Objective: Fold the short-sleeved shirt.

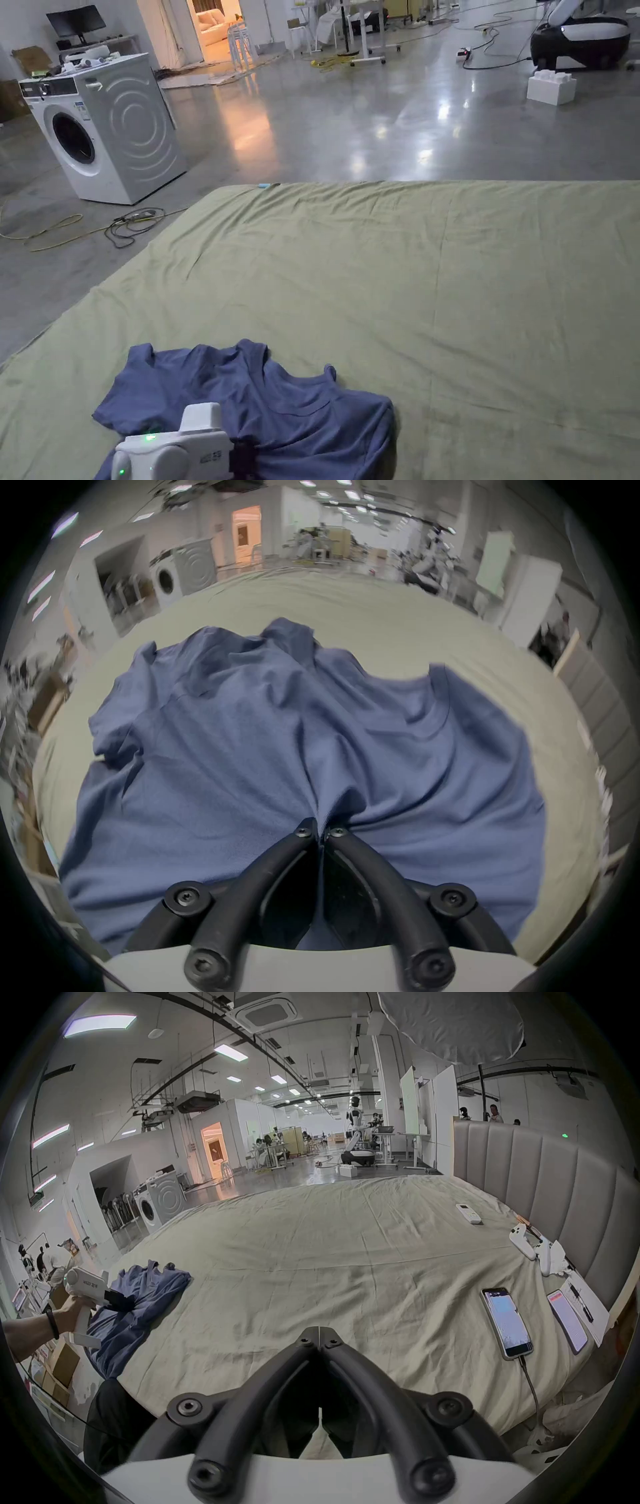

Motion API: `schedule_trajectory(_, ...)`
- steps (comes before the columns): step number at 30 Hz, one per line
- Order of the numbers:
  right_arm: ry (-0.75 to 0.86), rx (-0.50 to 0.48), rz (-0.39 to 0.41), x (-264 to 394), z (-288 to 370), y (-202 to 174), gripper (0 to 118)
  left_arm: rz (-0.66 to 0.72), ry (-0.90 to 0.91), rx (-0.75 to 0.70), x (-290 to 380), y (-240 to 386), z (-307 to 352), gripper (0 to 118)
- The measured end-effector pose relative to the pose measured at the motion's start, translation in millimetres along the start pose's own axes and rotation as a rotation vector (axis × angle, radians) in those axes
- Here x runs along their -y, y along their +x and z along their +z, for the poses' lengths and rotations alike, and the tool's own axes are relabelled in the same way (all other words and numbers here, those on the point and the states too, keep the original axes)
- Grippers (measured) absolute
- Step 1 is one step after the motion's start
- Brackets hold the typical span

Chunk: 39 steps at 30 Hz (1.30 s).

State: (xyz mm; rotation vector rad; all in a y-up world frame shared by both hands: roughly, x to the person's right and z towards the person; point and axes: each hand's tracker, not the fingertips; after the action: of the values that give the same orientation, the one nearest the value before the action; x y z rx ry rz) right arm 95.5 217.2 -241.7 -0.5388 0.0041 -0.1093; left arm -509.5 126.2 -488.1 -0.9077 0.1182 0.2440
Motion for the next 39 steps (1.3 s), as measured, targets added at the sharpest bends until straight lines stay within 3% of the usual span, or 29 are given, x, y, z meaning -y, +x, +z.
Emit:
schedule_trajectory(5, 0.021, -0.007, -0.037, 4, 14, 17, 0, 0.174, 0.35, 0.193, -38, 8, 87, 2)
schedule_trajectory(7, 0.02, -0.005, -0.08, 7, 20, 24, 0, 0.149, 0.412, 0.247, -54, 34, 107, 2)
schedule_trajectory(11, 0.063, 0.023, -0.125, 12, 42, 38, 0, -0.044, 0.439, 0.367, -80, 125, 121, 2)
schedule_trajectory(17, 0.092, 0.122, -0.168, 24, 74, 64, 0, -0.249, 0.319, 0.668, -44, 306, 108, 2)
schedule_trajectory(18, 0.095, 0.14, -0.177, 26, 79, 67, 0, -0.293, 0.263, 0.716, -36, 307, 107, 2)
schedule_trajectory(21, 0.098, 0.182, -0.184, 33, 92, 78, 0, -0.389, 0.137, 0.793, 59, 399, 83, 2)
schedule_trajectory(23, 0.092, 0.205, -0.179, 37, 100, 84, 0, -0.408, 0.037, 0.819, 110, 429, 73, 2)
schedule_trajectory(29, 0.052, 0.242, -0.177, 52, 108, 95, 0, -0.428, -0.165, 0.85, 231, 471, 67, 2)
schedule_trajectory(36, 0.021, 0.216, -0.164, 55, 100, 80, 0, -0.685, -0.157, 0.89, 282, 492, 89, 3)
schedule_trajectory(37, 0.023, 0.205, -0.156, 54, 99, 76, 0, -0.708, -0.148, 0.872, 280, 489, 88, 10)
schedule_trajectory(38, 0.025, 0.188, -0.143, 52, 96, 72, 0, -0.724, -0.149, 0.866, 273, 481, 88, 30)
schedule_trajectory(39, 0.029, 0.168, -0.129, 50, 93, 68, 0, -0.714, -0.147, 0.883, 263, 469, 93, 37)
